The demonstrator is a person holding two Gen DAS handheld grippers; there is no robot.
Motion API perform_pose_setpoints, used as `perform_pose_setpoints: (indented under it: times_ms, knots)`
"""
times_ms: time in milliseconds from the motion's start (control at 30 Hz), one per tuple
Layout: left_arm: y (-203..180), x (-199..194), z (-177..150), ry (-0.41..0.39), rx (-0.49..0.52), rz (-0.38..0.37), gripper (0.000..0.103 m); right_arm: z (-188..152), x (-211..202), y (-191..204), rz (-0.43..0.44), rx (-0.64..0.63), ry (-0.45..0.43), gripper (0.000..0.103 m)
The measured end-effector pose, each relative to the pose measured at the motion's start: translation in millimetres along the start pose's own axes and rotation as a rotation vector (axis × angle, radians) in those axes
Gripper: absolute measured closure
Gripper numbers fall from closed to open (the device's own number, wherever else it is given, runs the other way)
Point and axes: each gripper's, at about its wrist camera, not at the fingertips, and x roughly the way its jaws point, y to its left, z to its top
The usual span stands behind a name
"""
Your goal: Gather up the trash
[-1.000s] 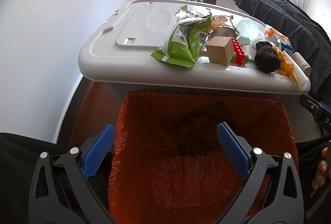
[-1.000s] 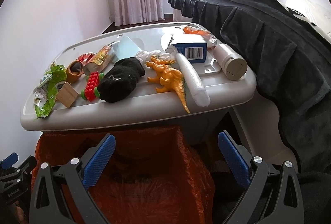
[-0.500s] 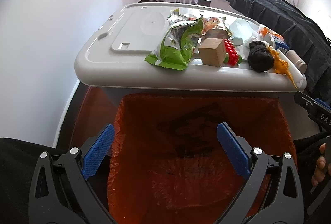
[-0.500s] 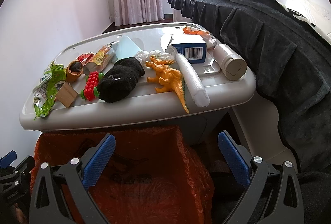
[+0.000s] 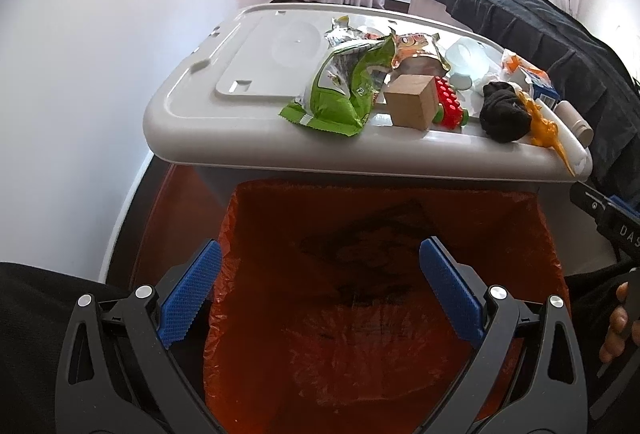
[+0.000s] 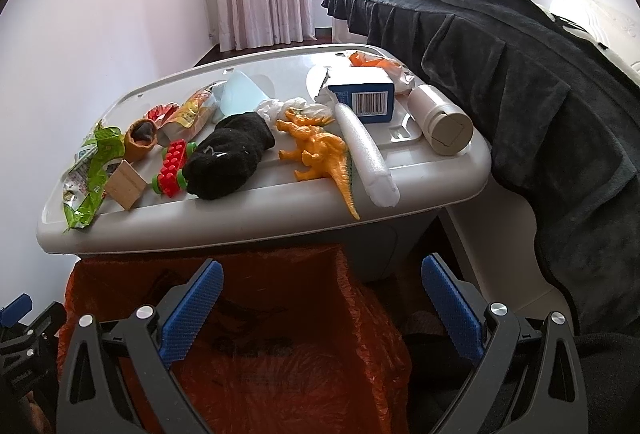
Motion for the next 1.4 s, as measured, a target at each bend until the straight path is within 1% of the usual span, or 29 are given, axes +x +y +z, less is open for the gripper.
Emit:
perform_pose_setpoints:
  times_ms: [233,367,500,533,567,600,667,700,767,833,900,967,1033,1067,1100,1133,1167,1200,1267,1367,1400]
  knots:
    - [-4.2,-0.9,-1.0,-0.008,0.027,0.026,0.006,5.3,-0.9,-2.6,0.003,-0.004,0.017,0.005]
    - [-7.2,-1.8,-0.3,-0.004,0.033,0.019,0.006,24.5,-5.8,-7.4,0.023,-0.027,0.031,0.005]
    - [-7.8,-0.4,1.4,0.004,0.03,0.007,0.006,74.5,0.6,-41.3,0.074,-0.009,0.061,0.005]
    - [-8.5,0.2,2.0,0.007,0.029,0.004,0.006,83.8,4.5,-48.8,0.074,-0.003,0.069,0.005]
    - [-9.1,0.6,2.4,0.008,0.029,0.002,0.006,100.9,14.3,-63.1,0.067,0.003,0.093,0.005]
    - [-9.8,1.1,2.9,0.009,0.028,-0.001,0.006,110.7,22.6,-71.9,0.058,0.004,0.112,0.005]
    - [-12.0,2.0,3.3,0.009,0.031,-0.003,0.006,133.0,49.6,-92.3,0.037,-0.011,0.163,0.005]
    - [-13.1,2.6,3.5,0.009,0.036,-0.001,0.006,138.4,60.3,-98.5,0.026,-0.019,0.185,0.005]
    - [-16.8,4.5,3.5,0.006,0.059,0.013,0.006,149.9,92.1,-111.8,0.01,-0.025,0.26,0.011]
    - [-19.5,5.8,2.2,0.005,0.084,0.029,0.006,155.2,114.3,-118.7,0.022,-0.015,0.31,0.022]
    - [-21.9,8.3,1.3,0.009,0.102,0.035,0.006,160.3,133.7,-123.3,0.023,-0.001,0.343,0.027]
    - [-22.6,11.0,1.5,0.019,0.104,0.031,0.006,161.8,150.0,-121.3,0.015,-0.01,0.371,0.027]
    - [-22.1,12.4,2.2,0.024,0.099,0.028,0.006,157.9,163.6,-118.6,0.009,-0.019,0.408,0.033]
    - [-21.6,12.8,2.6,0.024,0.096,0.028,0.006,155.6,165.2,-116.1,-0.006,-0.034,0.398,0.034]
    - [-20.7,12.7,3.1,0.023,0.091,0.024,0.006,153.9,163.3,-114.5,0.004,-0.037,0.379,0.039]
    - [-20.1,12.0,3.1,0.022,0.088,0.021,0.006,152.5,161.4,-115.7,0.017,-0.022,0.369,0.05]
    - [-19.0,11.2,2.8,0.021,0.084,0.019,0.006,151.1,158.5,-115.8,0.022,-0.02,0.36,0.057]
    - [-18.6,11.0,2.8,0.021,0.083,0.019,0.006,148.9,155.1,-115.1,0.037,-0.019,0.361,0.057]
    - [-17.8,10.0,2.3,0.019,0.08,0.019,0.006,144.2,150.9,-112.1,0.013,-0.04,0.352,0.057]
    - [-16.4,4.3,1.9,0.005,0.088,0.023,0.006,136.0,141.7,-113.0,0.026,0.004,0.343,0.057]
    - [-15.5,1.2,3.1,0.001,0.094,0.026,0.006,134.1,135.1,-115.3,0.03,0.026,0.328,0.057]
